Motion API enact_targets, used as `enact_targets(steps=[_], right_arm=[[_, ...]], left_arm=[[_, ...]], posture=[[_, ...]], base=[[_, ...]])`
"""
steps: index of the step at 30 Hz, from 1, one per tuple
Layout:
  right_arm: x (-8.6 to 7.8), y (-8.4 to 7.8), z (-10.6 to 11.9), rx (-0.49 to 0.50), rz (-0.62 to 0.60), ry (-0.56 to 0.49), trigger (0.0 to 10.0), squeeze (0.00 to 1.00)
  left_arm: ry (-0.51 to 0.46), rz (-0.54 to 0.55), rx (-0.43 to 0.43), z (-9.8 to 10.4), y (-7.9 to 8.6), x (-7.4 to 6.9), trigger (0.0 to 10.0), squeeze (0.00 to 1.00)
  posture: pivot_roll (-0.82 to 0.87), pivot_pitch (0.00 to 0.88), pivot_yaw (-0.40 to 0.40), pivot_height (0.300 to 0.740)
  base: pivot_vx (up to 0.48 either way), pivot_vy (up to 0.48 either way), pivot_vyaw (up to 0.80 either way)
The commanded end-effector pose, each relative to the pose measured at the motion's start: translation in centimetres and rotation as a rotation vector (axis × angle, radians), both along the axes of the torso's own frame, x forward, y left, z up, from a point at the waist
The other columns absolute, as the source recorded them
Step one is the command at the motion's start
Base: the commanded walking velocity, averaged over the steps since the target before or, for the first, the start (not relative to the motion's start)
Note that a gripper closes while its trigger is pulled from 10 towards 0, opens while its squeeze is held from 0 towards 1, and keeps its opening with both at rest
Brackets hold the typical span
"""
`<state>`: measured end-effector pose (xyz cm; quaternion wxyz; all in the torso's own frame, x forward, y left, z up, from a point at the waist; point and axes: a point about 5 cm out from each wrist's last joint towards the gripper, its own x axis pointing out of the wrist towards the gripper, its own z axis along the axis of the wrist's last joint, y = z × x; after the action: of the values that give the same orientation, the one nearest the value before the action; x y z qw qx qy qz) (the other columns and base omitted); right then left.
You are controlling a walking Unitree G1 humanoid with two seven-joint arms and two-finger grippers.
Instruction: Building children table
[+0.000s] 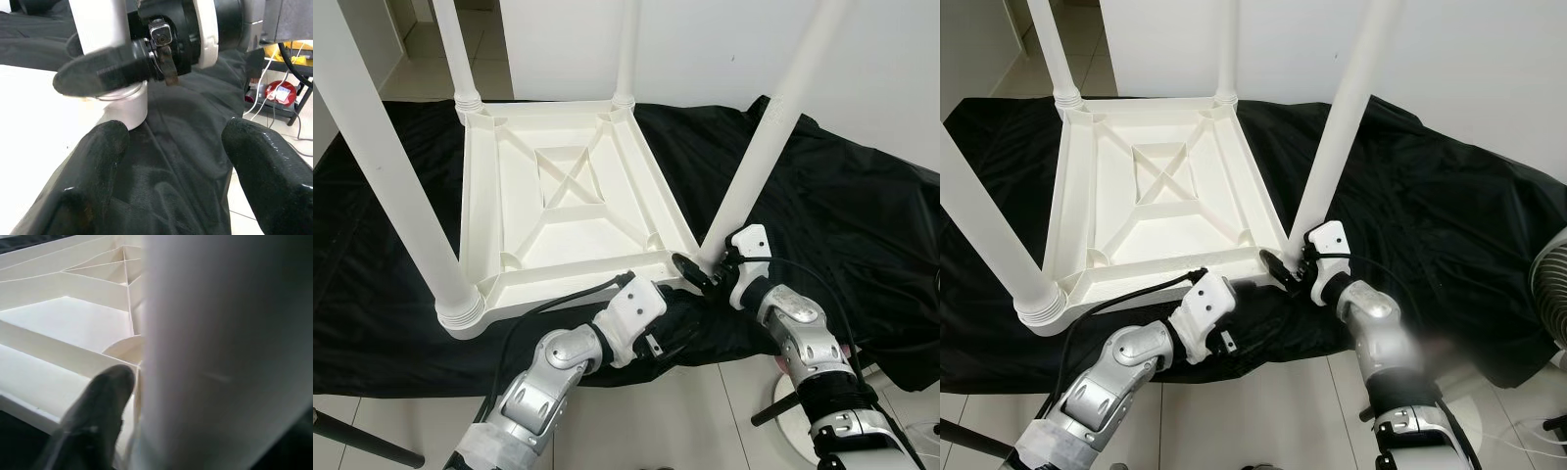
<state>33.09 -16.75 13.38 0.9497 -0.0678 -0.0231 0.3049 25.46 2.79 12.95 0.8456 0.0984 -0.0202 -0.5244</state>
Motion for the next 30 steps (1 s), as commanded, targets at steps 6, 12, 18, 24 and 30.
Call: enact_targets(steps=[6, 12, 18, 24, 30], right_arm=[[0.1, 0.0, -0.3, -0.007, 0.024, 0.010, 0.0, 0.00], [0.0, -0.3, -0.4, 0.032, -0.034, 0.010, 10.0, 0.00], [0.2, -0.3, -0.5, 0.083, -0.173, 0.009, 10.0, 0.00], [0.0, 1.3, -0.3, 0.196, -0.362, 0.010, 10.0, 0.00], [-0.1, 1.6, -0.6, 0.228, -0.531, 0.027, 10.0, 0.00]], left_arm=[[0.006, -0.026, 0.004, -0.1, -0.4, -0.5, 10.0, 0.00], [0.006, -0.025, 0.007, -0.1, -0.4, -0.5, 10.0, 0.00], [0.009, -0.025, 0.016, -0.2, -0.3, -0.5, 10.0, 0.00], [0.018, -0.026, 0.004, -0.1, -0.4, -0.5, 10.0, 0.00], [0.022, -0.028, -0.001, -0.2, -0.4, -0.6, 10.0, 0.00]], posture=[[-0.04, 0.063, -0.055, 0.740], [-0.05, 0.067, -0.052, 0.740], [-0.05, 0.071, -0.052, 0.740], [-0.06, 0.076, -0.051, 0.740], [-0.06, 0.074, -0.057, 0.740]], base=[[0.000, 0.000, 0.00], [0.000, 0.000, 0.00], [0.000, 0.000, 0.00], [0.000, 0.000, 0.00], [0.000, 0.000, 0.00]])
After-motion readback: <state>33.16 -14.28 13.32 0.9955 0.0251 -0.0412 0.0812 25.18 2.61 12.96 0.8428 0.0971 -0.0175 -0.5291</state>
